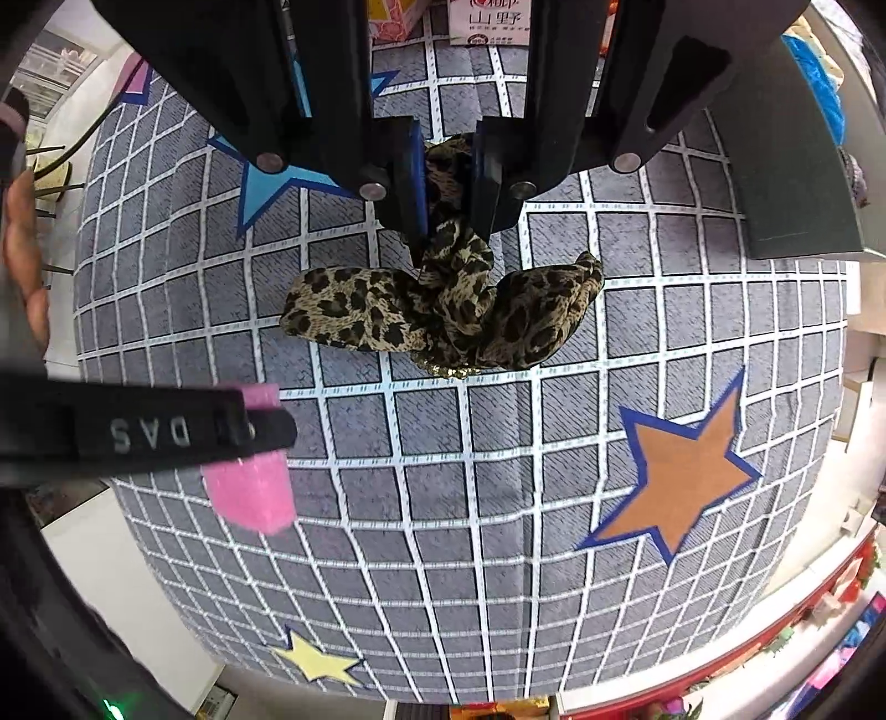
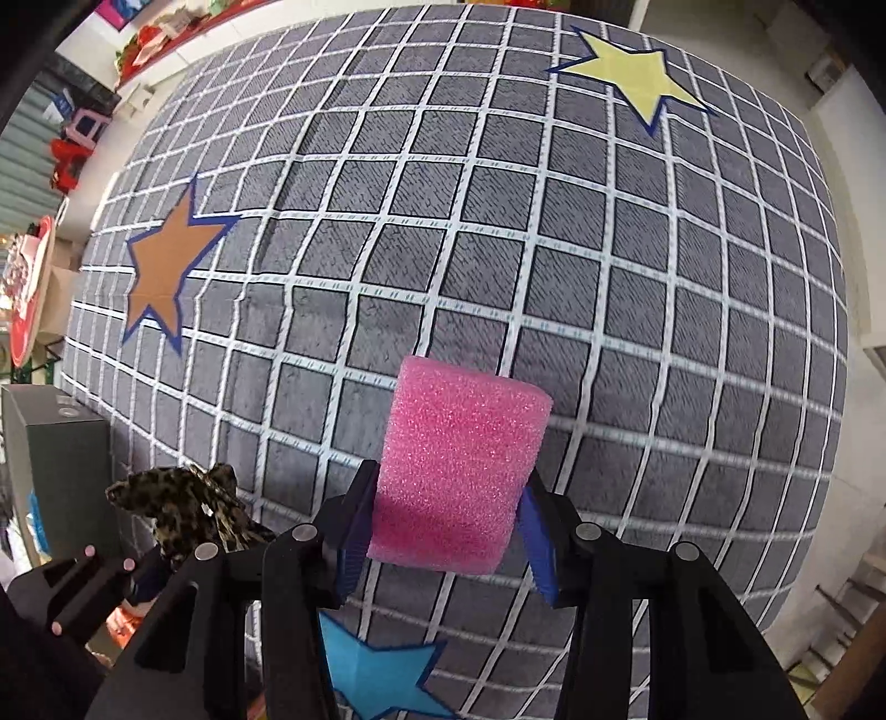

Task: Organize soft objects
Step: 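Grasp the leopard-print scrunchie with left gripper while right grasps the pink sponge, then carry the leopard scrunchie and pink sponge over the white box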

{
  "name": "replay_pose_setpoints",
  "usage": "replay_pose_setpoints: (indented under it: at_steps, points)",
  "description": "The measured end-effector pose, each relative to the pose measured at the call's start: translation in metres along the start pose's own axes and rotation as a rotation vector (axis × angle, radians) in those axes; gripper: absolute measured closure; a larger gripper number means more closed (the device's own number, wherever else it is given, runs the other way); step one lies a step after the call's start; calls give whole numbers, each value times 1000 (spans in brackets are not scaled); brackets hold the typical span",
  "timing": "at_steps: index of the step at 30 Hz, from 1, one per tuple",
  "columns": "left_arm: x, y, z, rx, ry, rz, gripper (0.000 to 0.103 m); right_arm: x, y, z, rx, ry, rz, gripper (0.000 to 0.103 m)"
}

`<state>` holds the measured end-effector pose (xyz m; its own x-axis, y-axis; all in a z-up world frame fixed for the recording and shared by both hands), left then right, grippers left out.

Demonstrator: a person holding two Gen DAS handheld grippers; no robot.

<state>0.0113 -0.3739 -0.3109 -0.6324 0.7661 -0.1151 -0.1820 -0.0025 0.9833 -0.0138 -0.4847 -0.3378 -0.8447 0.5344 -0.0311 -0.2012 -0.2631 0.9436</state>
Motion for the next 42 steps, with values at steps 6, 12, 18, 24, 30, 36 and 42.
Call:
replay_pose_setpoints:
  at_steps: [6, 12, 18, 24, 30, 36, 42]
  points:
    - [-11, 36, 18, 0, 20, -31, 90, 8, 32, -17, -29, -36, -32, 54]
    - [-4, 53, 24, -16, 39, -55, 90, 4, 69, -21, -49, -57, -93, 54]
    - [8, 67, 46, -66, 43, -84, 90, 21, 85, -2, -55, -54, -106, 54]
    - [21, 79, 70, -113, 70, -82, 90, 46, 90, 16, -42, -59, -111, 54]
    - [38, 92, 87, -102, 77, -81, 89, 66, 92, 43, -31, -49, -112, 54]
    - [55, 107, 105, -100, 83, -94, 89, 79, 98, 73, -27, -39, -128, 54]
    - [73, 119, 129, -107, 100, -107, 89, 92, 102, 107, -14, -15, -140, 54]
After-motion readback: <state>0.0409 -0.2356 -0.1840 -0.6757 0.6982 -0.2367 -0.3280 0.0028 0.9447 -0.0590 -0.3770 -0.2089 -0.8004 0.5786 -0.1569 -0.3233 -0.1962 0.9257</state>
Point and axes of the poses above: each gripper's, at about its wrist camera, not at the fingertips, and y roughly against the way its jaws point, z to its left, x to its underside, the point moved 7 cm from there along -y, roughly the way its jaws point, and after that the axes turned 10 degrees about -x, right-handed, at the moved point
